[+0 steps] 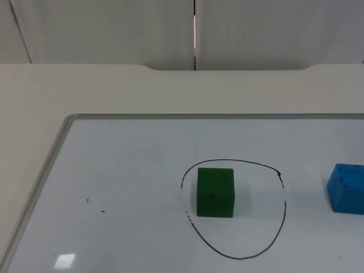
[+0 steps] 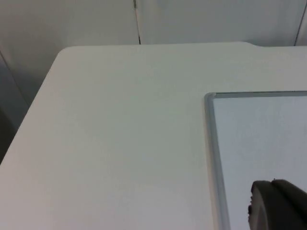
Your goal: Push the two cubes into the marked area.
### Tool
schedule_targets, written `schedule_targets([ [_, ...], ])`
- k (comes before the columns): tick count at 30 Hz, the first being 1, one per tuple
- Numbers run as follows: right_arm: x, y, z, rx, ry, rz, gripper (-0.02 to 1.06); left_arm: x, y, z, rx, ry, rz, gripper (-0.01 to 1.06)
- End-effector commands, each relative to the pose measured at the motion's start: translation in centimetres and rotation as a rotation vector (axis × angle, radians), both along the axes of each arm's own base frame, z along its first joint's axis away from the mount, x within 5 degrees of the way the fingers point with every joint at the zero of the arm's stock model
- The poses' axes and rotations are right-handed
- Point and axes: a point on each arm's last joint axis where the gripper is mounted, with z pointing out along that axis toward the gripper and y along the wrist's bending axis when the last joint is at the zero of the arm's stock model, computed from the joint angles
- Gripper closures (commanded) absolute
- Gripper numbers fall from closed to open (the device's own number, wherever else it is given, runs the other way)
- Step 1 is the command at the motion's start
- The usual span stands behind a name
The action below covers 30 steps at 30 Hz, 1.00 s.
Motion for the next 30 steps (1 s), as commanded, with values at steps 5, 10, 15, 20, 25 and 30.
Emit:
schedule_targets([
  [5,0.0,0.1,0.0,-0.008,-0.005,0.012,0.42,-0.5,0.4,-0.3,0.031,0.052,0.047,1.05],
  [10,-0.1,0.1,0.0,-0.008,-0.004,0.012,0.42,-0.3,0.6,-0.8,0.028,0.08,0.056,1.05],
  [15,-0.1,0.1,-0.6,-0.008,0.012,0.011,0.42,-0.2,0.3,-0.8,0.013,0.068,0.024,1.05],
  [20,-0.1,0.1,-0.8,-0.009,0.019,0.012,0.43,-0.1,0.1,-0.8,0.012,0.065,0.005,1.05],
  [25,-0.2,0.1,-0.8,-0.009,0.023,0.012,0.65,-0.2,0.1,-0.8,0.014,0.065,-0.052,1.05],
  [30,0.4,0.1,-1.1,-0.024,0.068,0.027,1.01,-0.3,0.3,-0.9,0.022,0.068,-0.111,1.05],
])
